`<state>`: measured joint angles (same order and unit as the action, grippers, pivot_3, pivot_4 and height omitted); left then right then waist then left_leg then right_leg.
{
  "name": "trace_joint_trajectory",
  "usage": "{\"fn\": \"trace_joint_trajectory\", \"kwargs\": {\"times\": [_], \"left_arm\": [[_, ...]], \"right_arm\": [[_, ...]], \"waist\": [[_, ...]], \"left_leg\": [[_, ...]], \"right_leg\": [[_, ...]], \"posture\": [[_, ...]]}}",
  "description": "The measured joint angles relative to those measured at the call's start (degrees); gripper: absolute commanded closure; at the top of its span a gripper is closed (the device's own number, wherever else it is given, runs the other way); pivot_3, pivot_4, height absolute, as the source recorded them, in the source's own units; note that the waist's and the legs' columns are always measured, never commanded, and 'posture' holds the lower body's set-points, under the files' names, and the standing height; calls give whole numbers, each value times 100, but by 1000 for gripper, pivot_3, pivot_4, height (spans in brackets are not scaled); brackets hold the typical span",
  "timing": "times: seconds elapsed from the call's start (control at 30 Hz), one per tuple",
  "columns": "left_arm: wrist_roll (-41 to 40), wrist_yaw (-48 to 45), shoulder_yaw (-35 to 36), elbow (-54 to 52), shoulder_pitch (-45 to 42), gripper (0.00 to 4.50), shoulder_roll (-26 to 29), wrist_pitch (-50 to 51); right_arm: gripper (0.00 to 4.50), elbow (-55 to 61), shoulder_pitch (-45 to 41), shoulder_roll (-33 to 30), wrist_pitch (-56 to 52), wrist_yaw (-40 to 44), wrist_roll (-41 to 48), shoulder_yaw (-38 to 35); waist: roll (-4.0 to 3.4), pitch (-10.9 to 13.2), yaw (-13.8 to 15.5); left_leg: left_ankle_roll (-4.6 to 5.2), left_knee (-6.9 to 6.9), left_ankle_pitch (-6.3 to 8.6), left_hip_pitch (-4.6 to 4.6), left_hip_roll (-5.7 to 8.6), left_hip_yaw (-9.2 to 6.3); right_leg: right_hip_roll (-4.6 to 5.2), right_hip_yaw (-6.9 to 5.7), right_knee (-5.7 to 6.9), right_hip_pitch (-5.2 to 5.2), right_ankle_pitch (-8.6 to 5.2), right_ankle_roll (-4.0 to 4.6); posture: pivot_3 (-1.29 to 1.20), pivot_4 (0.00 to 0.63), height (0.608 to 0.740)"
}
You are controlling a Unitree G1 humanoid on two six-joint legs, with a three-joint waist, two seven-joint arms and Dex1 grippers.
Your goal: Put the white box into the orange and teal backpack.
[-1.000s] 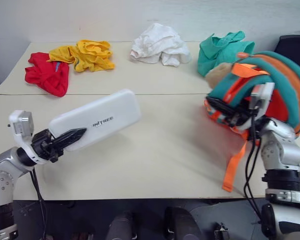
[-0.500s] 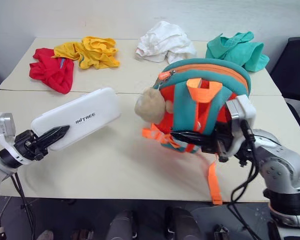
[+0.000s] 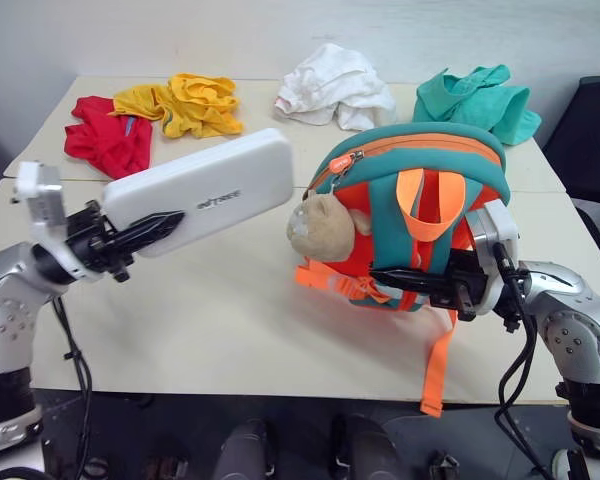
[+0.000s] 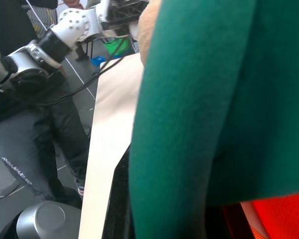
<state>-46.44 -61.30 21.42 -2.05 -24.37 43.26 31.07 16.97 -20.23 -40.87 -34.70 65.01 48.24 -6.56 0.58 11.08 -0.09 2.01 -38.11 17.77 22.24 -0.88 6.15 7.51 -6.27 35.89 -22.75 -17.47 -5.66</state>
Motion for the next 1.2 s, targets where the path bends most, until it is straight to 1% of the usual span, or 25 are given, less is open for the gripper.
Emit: {"fn": "trace_joint_trajectory", "kwargs": {"times": [0.13,0.27,0.53,0.6,0.7,0.8,0.9,1.03,1.17,1.2], "left_arm": [[207,-509,-443,433,-427,3274,7,-176],[450,-785,-716,688,-688,3274,32,-357],[1260,-676,-1556,922,-1811,3274,-162,-472],[1471,-630,-1848,1008,-2098,3274,-241,-387],[1923,-544,-2482,1222,-2887,3274,-369,-1],[2230,-569,-2842,1677,-3484,3274,-781,32],[2502,-670,-3131,2501,-3928,3274,-1424,-261],[2869,-905,-3279,3850,-4498,3274,-2253,-1050],[3116,-883,-3244,5125,-4801,3274,-3157,-2051],[3147,-849,-3199,5375,-4851,2924,-3289,-2227]], "right_arm": [[4496,-70,-23,102,95,3,-109,12],[4496,-140,-27,137,109,-19,-190,18],[4496,-120,41,186,106,-44,-211,-23],[4496,-115,59,163,97,2,-205,-31],[4496,-112,34,56,66,96,-186,-29],[4496,-120,10,43,46,156,-170,-29],[4496,-128,-25,31,33,203,-173,-9],[4496,-137,-67,30,27,231,-187,11],[4496,-138,-97,64,90,207,-266,60],[4500,-137,-96,95,96,178,-278,63]], "waist": [[1,0,-11],[2,1,0],[5,3,69],[6,3,80],[8,4,143],[8,4,153],[11,5,155],[15,8,148],[18,10,140],[19,10,131]], "left_leg": [[2,0,-1,-1,-1,12],[5,-7,-3,0,-2,12],[19,-13,-6,6,11,8],[20,-14,-7,7,11,10],[23,-23,-8,10,12,9],[27,-24,-8,9,13,12],[28,-30,-9,16,13,10],[29,-33,-8,21,13,11],[30,-41,-7,24,12,9],[30,-41,-8,24,12,9]], "right_leg": [[-6,-11,-1,-3,1,-3],[-8,-21,2,-3,2,-3],[-14,-27,-3,3,9,-17],[-20,-31,-4,2,9,-17],[-31,-38,-4,4,11,-21],[-31,-37,-4,5,12,-23],[-32,-42,-4,3,13,-24],[-35,-46,-7,0,14,-26],[-33,-49,-6,-1,14,-27],[-33,-49,-5,-2,14,-27]], "posture": [[0,150,740],[0,150,740],[0,150,740],[0,150,740],[0,150,740],[0,150,740],[0,150,740],[0,150,740],[0,150,740],[0,150,740]]}}
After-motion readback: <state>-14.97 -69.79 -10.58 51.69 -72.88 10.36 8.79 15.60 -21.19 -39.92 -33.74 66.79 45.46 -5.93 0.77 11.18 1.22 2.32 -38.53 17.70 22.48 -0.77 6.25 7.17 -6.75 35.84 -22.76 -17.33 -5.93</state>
